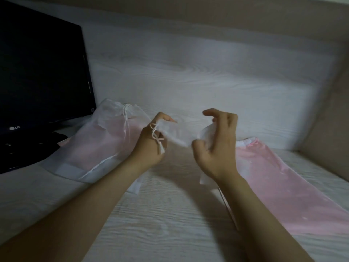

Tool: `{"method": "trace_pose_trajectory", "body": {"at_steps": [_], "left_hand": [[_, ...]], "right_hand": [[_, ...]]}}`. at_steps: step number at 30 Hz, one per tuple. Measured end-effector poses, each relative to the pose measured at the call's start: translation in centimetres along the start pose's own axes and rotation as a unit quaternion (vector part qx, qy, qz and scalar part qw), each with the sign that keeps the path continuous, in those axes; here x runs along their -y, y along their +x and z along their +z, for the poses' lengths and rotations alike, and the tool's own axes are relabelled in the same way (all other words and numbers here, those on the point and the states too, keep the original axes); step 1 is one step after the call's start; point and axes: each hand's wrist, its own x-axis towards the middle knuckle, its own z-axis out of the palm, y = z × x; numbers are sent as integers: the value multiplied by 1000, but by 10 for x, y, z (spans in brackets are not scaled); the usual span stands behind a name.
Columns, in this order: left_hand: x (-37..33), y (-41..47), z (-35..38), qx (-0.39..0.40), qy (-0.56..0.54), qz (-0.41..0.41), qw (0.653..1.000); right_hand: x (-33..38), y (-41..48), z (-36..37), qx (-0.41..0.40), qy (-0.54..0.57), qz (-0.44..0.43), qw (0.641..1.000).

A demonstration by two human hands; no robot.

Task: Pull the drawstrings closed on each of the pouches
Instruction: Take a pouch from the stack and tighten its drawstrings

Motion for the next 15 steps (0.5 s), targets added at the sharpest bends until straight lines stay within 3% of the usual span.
{"method": "trace_pose_trajectory", "body": {"at_steps": [2, 4, 7, 10, 13, 15], "left_hand": [[-13, -3, 0, -11, 28, 49, 998], [-23, -7, 0, -8, 73, 124, 990], [-28, -11, 3, -2, 233, 310, 922], [-35, -13, 9, -69, 307, 400, 861], [-33, -13, 5, -96, 408, 432, 798], [-31, -15, 1, -73, 421, 445, 787]], "right_hand": [[-7, -3, 2, 108, -99, -54, 988], [-18, -5, 5, 155, -258, -71, 951], [-43, -7, 6, 119, -401, -11, 908], [-61, -7, -1, 72, -519, 62, 849], [-63, -6, -10, 145, -510, 167, 831], [-71, -9, -10, 220, -475, 207, 826]]}}
